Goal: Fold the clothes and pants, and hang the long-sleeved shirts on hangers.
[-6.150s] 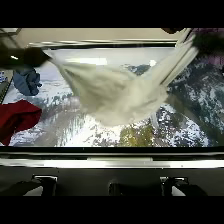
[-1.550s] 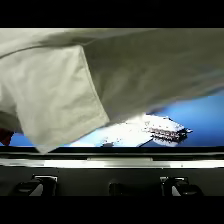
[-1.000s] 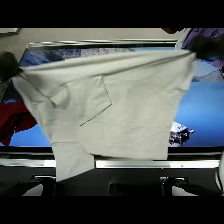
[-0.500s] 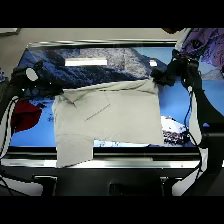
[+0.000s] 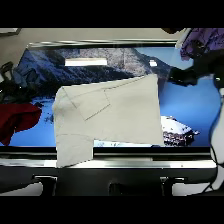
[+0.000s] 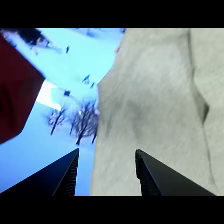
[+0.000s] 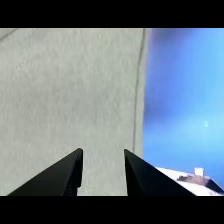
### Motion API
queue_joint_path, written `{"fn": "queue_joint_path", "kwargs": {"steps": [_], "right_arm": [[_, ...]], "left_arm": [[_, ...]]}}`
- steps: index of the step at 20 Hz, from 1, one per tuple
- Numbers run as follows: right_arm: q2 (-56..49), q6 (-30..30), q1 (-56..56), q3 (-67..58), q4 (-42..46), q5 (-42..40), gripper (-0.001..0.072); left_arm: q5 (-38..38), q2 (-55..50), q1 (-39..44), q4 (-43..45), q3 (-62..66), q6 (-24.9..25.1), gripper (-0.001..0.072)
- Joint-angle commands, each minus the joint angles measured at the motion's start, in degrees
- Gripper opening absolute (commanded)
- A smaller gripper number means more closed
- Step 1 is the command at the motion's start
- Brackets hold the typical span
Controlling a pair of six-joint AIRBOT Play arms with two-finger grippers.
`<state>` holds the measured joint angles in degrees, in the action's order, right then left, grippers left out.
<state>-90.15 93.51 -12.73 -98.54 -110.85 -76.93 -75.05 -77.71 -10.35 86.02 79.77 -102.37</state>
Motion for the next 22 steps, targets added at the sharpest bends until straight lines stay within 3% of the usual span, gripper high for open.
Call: {"fn": "queue_joint_path", "kwargs": {"steps": [1,4,8,16,18,20,22], "right_arm": [[12.17,4.63,-10.21,19.02,-3.21,-2.54,0.0423],[19.76,6.82,-14.62,38.95,-3.15,-1.33,0.0434],[21.68,9.49,-12.63,55.47,-4.09,2.45,0.0435],[21.38,14.08,-11.23,64.06,-8.57,11.52,0.0434],[20.35,14.75,-11.23,64.81,-9.22,11.23,0.0434],[18.51,15.30,-11.23,65.24,-12.09,10.16,0.0434],[16.85,15.54,-11.23,65.31,-14.73,9.73,0.0408]], "left_arm": [[-0.74,12.98,-4.85,1.49,-15.50,1.16,0.0410],[-0.85,19.39,-6.29,1.79,-24.26,1.92,0.0407],[-1.01,19.80,-6.36,2.10,-25.66,1.90,0.0407],[-1.03,19.80,-6.34,1.97,-25.66,1.84,0.0407],[-1.29,19.80,-6.36,1.44,-25.66,-2.08,0.0411],[-1.49,19.74,-6.40,1.18,-25.66,-5.22,0.0676],[-1.46,19.15,-6.40,-0.55,-25.66,-4.11,0.0676]]}}
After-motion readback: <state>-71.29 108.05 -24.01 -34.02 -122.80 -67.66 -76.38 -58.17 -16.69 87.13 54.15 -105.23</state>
